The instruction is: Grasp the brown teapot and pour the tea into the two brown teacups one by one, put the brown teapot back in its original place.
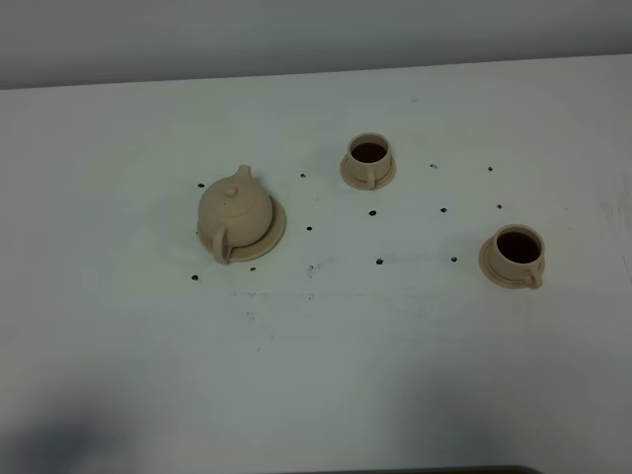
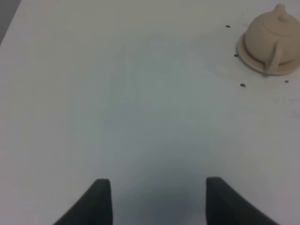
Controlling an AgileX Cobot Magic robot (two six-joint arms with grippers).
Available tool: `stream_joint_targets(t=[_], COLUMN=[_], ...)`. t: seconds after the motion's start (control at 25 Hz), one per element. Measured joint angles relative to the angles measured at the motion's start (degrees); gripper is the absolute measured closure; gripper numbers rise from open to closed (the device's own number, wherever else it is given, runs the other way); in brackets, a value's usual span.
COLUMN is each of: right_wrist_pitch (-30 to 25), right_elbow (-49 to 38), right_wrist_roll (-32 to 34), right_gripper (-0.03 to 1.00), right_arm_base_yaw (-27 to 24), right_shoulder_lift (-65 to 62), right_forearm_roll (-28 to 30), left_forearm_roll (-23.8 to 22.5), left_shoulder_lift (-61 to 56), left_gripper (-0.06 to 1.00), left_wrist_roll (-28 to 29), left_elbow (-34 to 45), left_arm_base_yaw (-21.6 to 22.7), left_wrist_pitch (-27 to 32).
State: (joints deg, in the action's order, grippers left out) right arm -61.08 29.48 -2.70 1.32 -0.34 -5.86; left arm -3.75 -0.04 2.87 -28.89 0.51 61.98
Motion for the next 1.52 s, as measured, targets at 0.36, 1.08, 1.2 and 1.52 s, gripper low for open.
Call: stream_joint_targets(t=[0.36,1.08,1.2,1.52], right_wrist_pitch=[0.0,0.0,0.0,0.0], right_elbow=[0.0,0.0,0.0,0.0], right_wrist_roll=[0.0,0.0,0.0,0.0], right_gripper=[0.76,0.76,0.76,0.76], right_arm_base_yaw=[0.0,0.0,0.0,0.0], right_shoulder_lift=[0.0,0.0,0.0,0.0], right_forearm_roll=[0.0,0.0,0.0,0.0], left_forearm_roll=[-0.05,-0.05,-0.05,-0.05], left_shoulder_lift=[0.0,0.04,0.06,0.06], left_gripper=[0.47,0.47,0.47,0.47], left_wrist_roll=[0.0,0.0,0.0,-0.12], left_elbow=[0.0,0.0,0.0,0.0], left_arm_base_yaw=[0.0,-1.3,-1.3,-1.3], left_wrist_pitch=[0.0,0.0,0.0,0.0])
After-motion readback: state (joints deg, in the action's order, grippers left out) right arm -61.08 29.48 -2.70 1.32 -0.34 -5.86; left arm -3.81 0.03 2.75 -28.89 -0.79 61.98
